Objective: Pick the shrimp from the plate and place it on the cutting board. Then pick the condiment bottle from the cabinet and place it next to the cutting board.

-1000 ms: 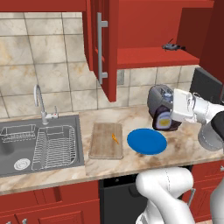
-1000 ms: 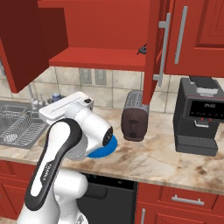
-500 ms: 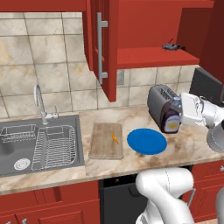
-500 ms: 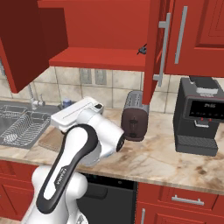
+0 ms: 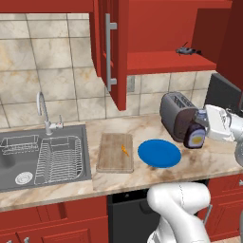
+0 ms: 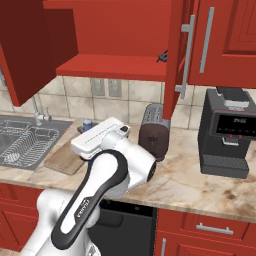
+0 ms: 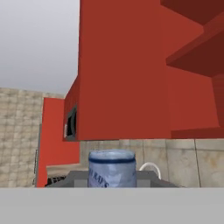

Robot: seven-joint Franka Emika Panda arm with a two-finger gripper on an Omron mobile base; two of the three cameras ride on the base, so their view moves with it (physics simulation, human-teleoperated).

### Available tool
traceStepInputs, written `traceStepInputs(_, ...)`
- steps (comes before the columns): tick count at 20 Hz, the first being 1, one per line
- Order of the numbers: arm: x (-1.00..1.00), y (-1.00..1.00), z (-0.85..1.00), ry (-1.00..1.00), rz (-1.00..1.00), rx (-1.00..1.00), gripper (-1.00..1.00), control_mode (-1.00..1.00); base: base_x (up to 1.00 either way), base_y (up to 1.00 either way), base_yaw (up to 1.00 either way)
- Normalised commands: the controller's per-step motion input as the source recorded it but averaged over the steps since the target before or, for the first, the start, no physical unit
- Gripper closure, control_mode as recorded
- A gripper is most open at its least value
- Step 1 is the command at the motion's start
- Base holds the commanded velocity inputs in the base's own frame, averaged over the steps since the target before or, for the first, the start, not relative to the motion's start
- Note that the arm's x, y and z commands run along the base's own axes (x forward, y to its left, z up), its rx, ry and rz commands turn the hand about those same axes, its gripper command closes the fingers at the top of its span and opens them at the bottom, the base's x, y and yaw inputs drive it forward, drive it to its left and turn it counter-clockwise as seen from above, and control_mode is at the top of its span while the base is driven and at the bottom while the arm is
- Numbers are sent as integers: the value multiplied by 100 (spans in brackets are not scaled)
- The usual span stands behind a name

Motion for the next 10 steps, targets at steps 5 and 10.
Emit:
traceStepInputs(5,-11,-27,-13,0,0,0,100,-100,0,0,0)
traceStepInputs(10,-10,-26,-16,0,0,-1,100,-100,0,0,0)
